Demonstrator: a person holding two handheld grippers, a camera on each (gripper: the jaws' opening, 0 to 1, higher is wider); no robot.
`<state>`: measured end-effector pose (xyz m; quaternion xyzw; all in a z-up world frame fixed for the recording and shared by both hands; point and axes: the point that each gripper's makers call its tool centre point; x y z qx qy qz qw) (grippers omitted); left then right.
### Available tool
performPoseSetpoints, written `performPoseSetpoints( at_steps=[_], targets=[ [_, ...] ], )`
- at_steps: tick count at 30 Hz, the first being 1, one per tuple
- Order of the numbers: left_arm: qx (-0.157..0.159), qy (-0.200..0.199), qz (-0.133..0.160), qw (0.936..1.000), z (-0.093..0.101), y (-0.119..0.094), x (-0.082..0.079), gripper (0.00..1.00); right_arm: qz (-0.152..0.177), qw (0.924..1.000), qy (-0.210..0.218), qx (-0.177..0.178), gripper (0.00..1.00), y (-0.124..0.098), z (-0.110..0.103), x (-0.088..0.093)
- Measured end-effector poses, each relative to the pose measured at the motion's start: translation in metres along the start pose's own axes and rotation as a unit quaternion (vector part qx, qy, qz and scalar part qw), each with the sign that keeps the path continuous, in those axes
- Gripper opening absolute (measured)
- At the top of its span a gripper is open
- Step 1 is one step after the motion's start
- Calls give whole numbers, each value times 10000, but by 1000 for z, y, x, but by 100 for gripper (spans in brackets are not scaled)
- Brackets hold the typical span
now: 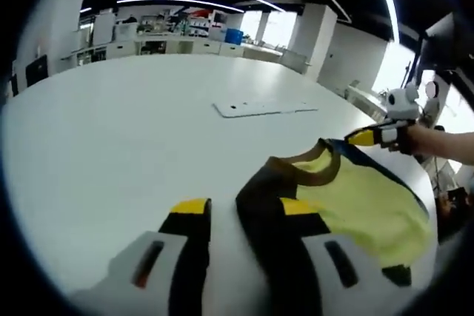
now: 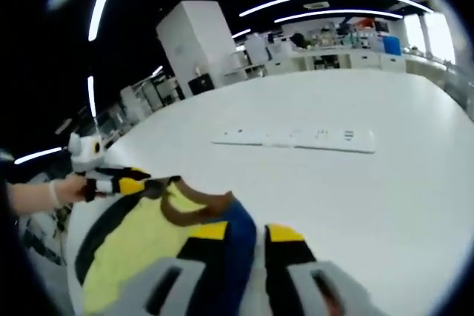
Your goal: Fold the garment on the visible template until the final outline fits inside the template.
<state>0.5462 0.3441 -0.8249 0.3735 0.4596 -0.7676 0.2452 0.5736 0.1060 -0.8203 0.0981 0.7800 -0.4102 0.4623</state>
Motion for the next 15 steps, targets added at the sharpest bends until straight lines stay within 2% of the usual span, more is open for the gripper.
performPoseSetpoints(
  at_steps=[3,11,15],
  targets=[
    [51,121,13,9999,2,-1,-4,50,-56,9996,-263,1,48,0,-1,0],
    [249,219,44,9994,16,-10,-9,81,-148,9983,-545,-171,85,-8,-23,1],
    [362,347,-15,9987,23,-17,-9,93,-207,9974,-651,-236,91,-13,-32,2]
  ],
)
Point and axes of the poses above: the point that each gripper's makers call its tool centre point, and the gripper's own axes: y roughly forward along the fingers, z roughly to its right, x roughly out of its underside, and after that the axes turned 5 degrees about -y, right-handed
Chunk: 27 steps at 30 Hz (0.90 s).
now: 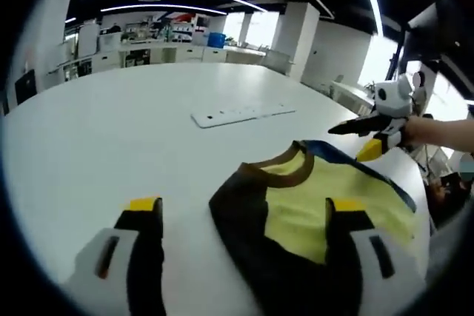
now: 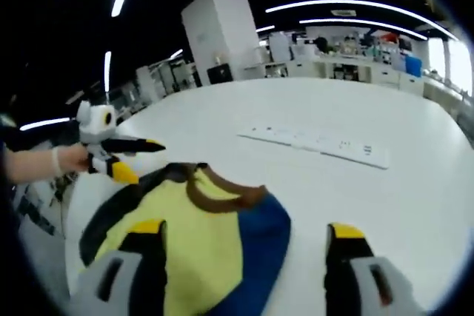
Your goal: Fold the garment on the visible template until the final outline fits inside the template.
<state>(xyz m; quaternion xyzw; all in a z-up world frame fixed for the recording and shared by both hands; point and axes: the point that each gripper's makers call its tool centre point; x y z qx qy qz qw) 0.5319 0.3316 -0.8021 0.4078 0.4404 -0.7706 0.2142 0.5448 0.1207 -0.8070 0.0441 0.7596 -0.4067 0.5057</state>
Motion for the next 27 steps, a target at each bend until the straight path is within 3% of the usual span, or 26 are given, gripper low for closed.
performPoseSetpoints(
  at_steps=[3,11,16,18,27],
  targets=[
    [25,71,-12,10000,4,-7,0,98,-5,10000,-43,4,94,-5,-7,-2],
    [48,131,19,9999,17,-28,-5,99,26,10000,-50,-55,98,-21,-25,-6],
    [104,157,11,9998,34,-45,-2,99,67,9999,-113,-94,100,-42,-49,-6],
    [139,149,11,9998,41,-51,1,99,92,9998,-128,-105,100,-43,-47,-6],
    [125,136,43,9998,51,-76,8,98,57,9999,-9,-135,100,-69,-64,12]
  ],
)
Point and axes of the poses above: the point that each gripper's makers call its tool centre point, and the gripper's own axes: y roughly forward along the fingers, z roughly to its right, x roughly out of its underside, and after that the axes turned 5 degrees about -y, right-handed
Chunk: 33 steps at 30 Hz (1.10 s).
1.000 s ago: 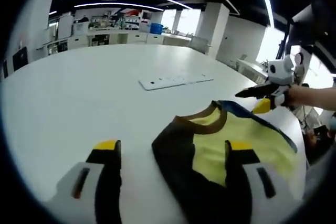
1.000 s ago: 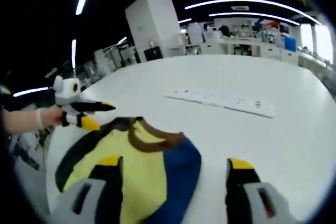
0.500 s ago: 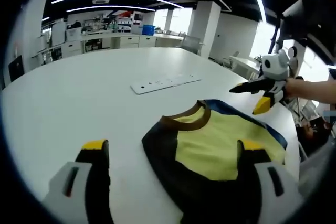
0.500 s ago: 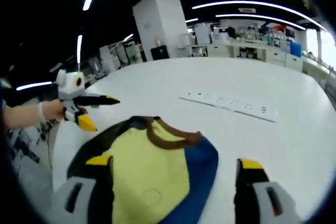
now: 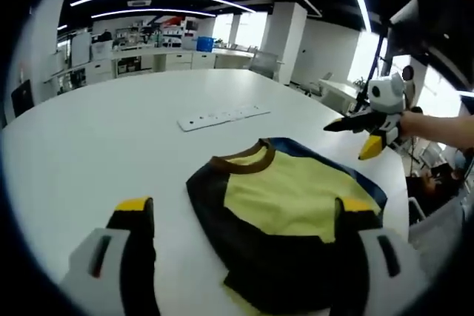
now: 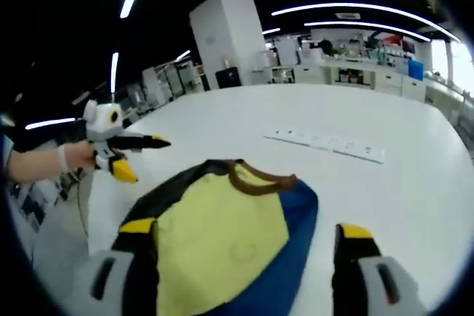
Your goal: Fold the garment on the visible template until the final outline fits inside the template.
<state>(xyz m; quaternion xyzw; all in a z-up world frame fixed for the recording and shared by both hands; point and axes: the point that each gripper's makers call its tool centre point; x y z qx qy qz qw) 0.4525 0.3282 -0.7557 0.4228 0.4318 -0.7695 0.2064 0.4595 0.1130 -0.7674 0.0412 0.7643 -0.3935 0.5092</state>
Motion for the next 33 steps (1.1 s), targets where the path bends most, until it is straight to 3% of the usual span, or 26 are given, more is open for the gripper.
performPoseSetpoints(
  at_steps=[4,11,25,33],
  targets=[
    [-49,-35,10,10000,-3,-15,6,98,-172,9996,-206,0,100,-6,-2,4],
    [-168,-106,52,9998,1,-38,14,97,-98,9995,-312,-11,100,-27,-13,4],
    [-249,-100,193,9995,-5,-68,15,96,-17,9997,-226,31,98,-47,-31,10],
    [-285,-137,140,9994,-7,-84,28,96,15,9999,-25,140,96,-61,-31,24]
  ],
)
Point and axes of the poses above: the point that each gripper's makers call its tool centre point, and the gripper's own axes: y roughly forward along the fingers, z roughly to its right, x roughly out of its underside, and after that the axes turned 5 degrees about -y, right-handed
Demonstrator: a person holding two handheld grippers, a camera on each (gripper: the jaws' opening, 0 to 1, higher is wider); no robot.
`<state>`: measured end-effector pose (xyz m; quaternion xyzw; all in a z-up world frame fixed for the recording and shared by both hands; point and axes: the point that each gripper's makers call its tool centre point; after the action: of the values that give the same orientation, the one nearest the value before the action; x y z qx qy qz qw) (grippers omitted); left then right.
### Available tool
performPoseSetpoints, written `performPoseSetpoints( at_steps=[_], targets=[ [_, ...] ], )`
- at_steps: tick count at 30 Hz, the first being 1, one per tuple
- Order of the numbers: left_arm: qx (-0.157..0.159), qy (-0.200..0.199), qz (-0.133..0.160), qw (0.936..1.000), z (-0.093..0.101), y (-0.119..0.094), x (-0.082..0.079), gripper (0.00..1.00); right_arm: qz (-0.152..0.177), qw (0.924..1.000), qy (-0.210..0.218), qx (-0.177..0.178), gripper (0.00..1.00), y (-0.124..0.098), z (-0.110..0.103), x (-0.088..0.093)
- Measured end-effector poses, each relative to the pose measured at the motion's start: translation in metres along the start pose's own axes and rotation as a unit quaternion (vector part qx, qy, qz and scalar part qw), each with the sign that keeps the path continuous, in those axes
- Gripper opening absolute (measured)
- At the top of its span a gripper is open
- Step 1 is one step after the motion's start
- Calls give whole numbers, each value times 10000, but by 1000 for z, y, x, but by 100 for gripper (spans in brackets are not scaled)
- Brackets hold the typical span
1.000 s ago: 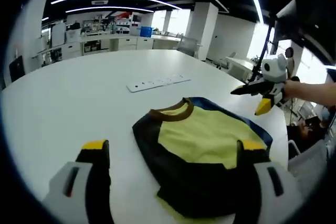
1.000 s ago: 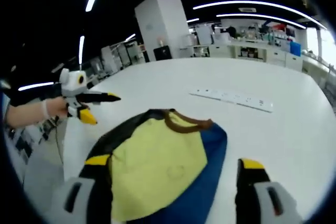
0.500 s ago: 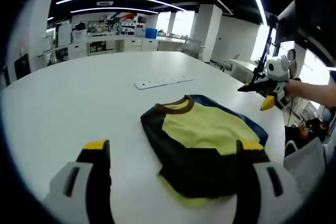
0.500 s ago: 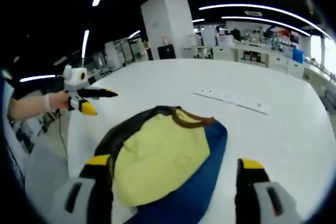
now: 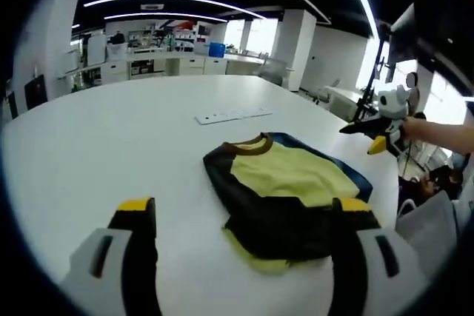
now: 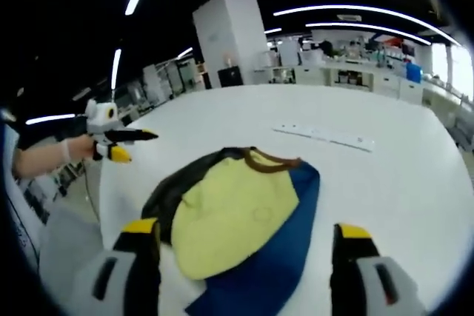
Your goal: Fold the garment on the visible template until the final outline fits inside the template.
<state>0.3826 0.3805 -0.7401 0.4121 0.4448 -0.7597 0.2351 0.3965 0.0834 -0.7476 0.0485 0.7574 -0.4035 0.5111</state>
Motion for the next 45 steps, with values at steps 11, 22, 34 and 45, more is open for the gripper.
performPoseSetpoints(
  at_steps=[11,22,34,45],
  targets=[
    [-23,17,-15,10000,12,-27,13,95,106,9990,326,273,93,-34,20,31],
    [-107,-110,-1,9999,18,-31,17,94,148,9958,856,290,82,-48,15,79],
    [-168,-222,53,9996,15,-38,18,93,174,9925,1196,203,64,-48,1,108],
    [-256,-279,83,9992,4,-48,24,92,128,9900,1400,79,45,-52,-12,127]
  ],
)
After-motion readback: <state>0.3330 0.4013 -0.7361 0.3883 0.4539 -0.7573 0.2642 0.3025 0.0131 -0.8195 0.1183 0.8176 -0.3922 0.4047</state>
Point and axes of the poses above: the point that each gripper's makers call its tool centre point, and the gripper's own axes: y roughly forward along the fingers, z roughly to its right, x roughly out of its underside, and after that the axes turned 5 degrees about -y, right-handed
